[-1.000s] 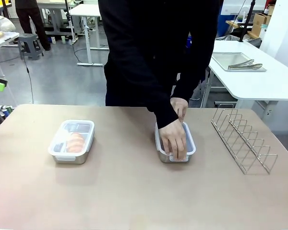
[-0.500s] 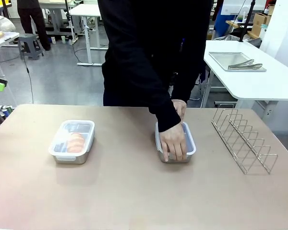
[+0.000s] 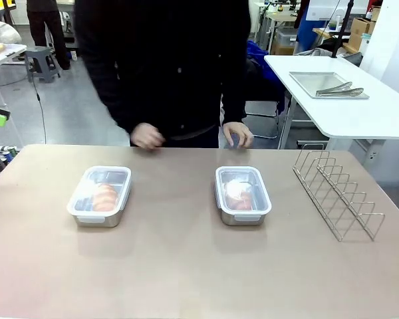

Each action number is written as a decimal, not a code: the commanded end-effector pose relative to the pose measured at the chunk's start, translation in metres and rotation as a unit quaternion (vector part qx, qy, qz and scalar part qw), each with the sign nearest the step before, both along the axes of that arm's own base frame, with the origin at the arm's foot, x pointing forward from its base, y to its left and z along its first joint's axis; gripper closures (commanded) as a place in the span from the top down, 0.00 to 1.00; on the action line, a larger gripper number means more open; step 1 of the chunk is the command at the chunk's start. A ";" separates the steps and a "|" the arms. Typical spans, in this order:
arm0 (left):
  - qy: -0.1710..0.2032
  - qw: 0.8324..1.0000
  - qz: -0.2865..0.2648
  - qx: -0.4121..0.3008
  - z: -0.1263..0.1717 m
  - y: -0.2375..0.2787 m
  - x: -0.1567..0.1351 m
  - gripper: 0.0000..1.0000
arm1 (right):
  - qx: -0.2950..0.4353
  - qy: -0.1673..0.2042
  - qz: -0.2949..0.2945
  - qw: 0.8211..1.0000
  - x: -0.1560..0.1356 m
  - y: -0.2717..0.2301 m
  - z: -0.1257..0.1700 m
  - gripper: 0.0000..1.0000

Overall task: Place the bread in airtight containers.
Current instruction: Release when the human grabs the Airtight Container lid.

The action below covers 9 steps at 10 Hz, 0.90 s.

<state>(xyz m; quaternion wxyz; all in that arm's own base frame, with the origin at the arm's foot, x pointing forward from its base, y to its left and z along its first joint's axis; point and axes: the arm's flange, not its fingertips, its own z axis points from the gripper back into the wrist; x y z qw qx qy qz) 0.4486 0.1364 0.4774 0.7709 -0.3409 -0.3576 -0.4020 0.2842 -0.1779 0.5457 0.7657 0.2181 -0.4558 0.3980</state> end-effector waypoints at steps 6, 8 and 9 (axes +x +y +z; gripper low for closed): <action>-0.006 1.000 -0.006 -0.003 0.002 -0.002 -0.001 1.00 | 0.003 -0.012 0.005 1.000 0.001 -0.001 0.004 1.00; -0.006 1.000 -0.006 -0.003 0.002 -0.002 -0.001 1.00 | 0.003 -0.012 0.005 1.000 0.001 -0.001 0.004 1.00; -0.006 1.000 -0.006 -0.003 0.002 -0.002 -0.001 1.00 | 0.003 -0.012 0.005 1.000 0.001 -0.001 0.004 1.00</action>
